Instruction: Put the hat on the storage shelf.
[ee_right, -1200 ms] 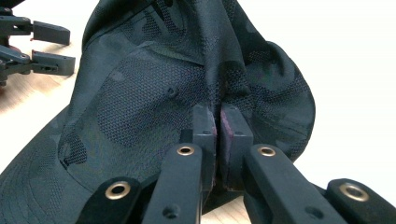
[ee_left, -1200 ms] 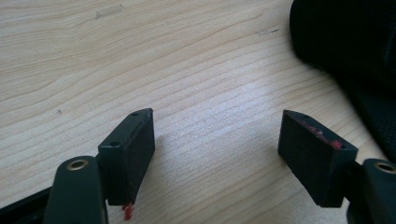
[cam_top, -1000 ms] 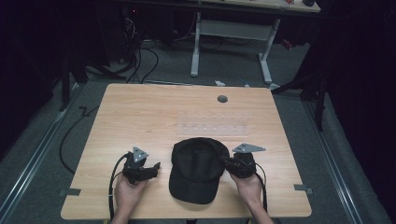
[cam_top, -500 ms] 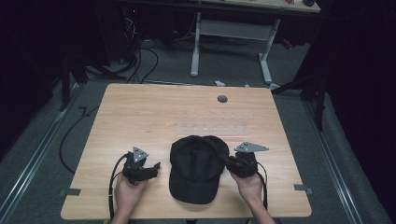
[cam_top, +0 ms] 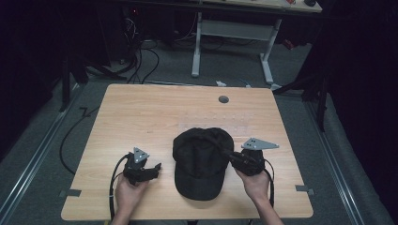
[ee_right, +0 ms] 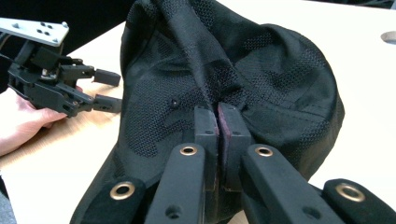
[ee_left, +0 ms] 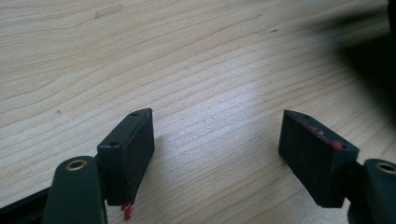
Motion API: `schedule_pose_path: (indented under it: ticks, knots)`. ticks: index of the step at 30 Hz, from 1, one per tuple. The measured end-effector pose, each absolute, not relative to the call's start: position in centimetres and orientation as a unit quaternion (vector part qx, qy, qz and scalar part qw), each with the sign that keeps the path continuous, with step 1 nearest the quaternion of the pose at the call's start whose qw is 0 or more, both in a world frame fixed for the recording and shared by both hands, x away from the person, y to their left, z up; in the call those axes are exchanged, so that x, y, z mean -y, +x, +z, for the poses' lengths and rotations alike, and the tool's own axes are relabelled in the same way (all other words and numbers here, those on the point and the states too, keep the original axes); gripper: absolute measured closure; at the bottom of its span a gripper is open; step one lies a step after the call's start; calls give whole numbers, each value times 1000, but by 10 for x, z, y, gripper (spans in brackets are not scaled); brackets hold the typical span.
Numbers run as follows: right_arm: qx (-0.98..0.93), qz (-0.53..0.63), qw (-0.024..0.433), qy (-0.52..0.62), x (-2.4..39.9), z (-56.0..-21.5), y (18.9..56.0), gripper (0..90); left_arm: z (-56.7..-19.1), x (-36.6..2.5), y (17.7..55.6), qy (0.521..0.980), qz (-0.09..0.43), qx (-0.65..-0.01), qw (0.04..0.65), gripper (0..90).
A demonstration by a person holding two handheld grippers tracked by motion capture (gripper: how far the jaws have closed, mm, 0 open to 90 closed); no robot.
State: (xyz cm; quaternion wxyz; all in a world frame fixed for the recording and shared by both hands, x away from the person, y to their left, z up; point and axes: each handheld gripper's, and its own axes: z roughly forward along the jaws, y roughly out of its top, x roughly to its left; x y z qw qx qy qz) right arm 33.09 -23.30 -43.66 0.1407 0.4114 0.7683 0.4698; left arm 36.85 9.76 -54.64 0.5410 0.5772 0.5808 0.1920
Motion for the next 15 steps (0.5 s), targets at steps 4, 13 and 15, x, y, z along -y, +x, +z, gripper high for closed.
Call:
schedule_pose_path:
  ticks: [4, 13, 15]
  knots:
    - [-768, 474, 147, 404, 235, -430, 330, 882, -546, -98, 369, 577, 191, -581, 541, 266]
    - [-765, 483, 156, 396, 242, -420, 328, 882, -545, -99, 368, 577, 182, -582, 543, 261]
    - [-765, 485, 158, 393, 243, -418, 327, 882, -545, -100, 368, 578, 178, -583, 543, 260]
